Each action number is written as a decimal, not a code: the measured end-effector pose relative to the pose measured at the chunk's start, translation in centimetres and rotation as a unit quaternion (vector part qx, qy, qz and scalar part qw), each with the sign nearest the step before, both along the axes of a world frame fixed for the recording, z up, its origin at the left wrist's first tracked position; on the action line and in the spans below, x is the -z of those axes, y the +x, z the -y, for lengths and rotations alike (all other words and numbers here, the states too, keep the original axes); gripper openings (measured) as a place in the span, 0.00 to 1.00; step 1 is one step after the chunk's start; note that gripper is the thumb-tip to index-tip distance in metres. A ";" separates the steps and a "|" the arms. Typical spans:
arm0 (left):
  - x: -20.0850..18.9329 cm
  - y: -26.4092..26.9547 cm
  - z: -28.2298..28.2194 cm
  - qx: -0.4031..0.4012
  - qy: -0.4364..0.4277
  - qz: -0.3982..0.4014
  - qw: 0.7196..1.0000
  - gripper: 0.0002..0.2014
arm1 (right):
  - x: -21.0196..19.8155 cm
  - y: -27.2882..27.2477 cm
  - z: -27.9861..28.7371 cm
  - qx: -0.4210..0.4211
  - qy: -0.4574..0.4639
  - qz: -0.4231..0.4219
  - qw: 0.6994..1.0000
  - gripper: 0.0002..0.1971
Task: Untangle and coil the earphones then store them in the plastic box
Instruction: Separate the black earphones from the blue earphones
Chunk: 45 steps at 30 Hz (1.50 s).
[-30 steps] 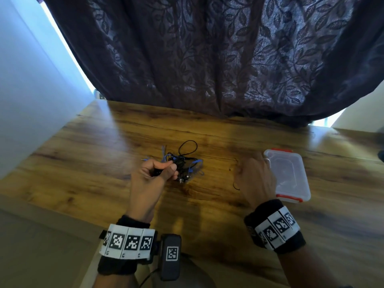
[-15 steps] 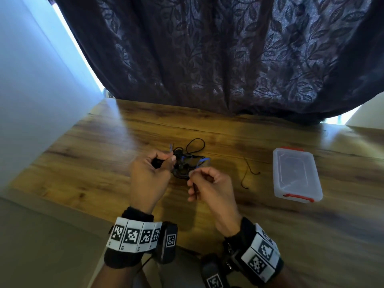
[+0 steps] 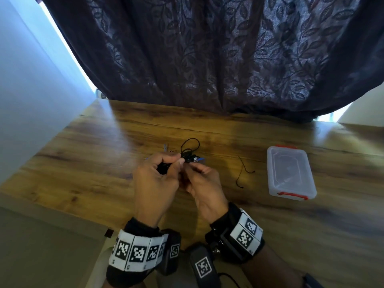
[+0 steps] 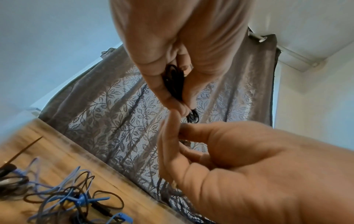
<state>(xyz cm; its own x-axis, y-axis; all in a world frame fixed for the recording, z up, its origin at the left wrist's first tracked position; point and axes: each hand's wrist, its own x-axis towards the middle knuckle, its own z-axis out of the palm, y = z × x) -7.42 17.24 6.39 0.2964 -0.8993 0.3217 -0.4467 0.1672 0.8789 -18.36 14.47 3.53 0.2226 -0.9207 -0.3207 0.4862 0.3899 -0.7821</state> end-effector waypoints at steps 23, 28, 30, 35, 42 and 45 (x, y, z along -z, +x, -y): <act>1.2 1.2 1.1 0.047 0.083 -0.309 0.946 0.11 | 1.1 -1.2 1.3 -0.055 -0.141 -0.089 0.984 0.13; 1.0 1.1 1.0 0.048 0.079 -0.328 0.940 0.16 | 1.0 -1.2 1.5 -0.062 -0.141 -0.111 0.982 0.13; 0.8 1.1 0.9 0.052 0.084 -0.320 0.942 0.18 | 0.6 -1.3 1.4 -0.065 -0.143 -0.121 0.980 0.13; 0.9 1.1 1.1 0.035 0.087 -0.326 0.940 0.13 | 0.1 -1.7 1.0 -0.057 -0.130 -0.133 0.981 0.12; 1.7 1.0 1.2 -0.021 0.057 -0.237 0.970 0.08 | -0.8 -1.6 0.2 0.014 -0.031 -0.118 0.992 0.15; 1.7 0.8 1.4 -0.028 0.045 -0.221 0.974 0.07 | -1.2 -1.6 -0.2 0.027 -0.018 -0.099 0.995 0.23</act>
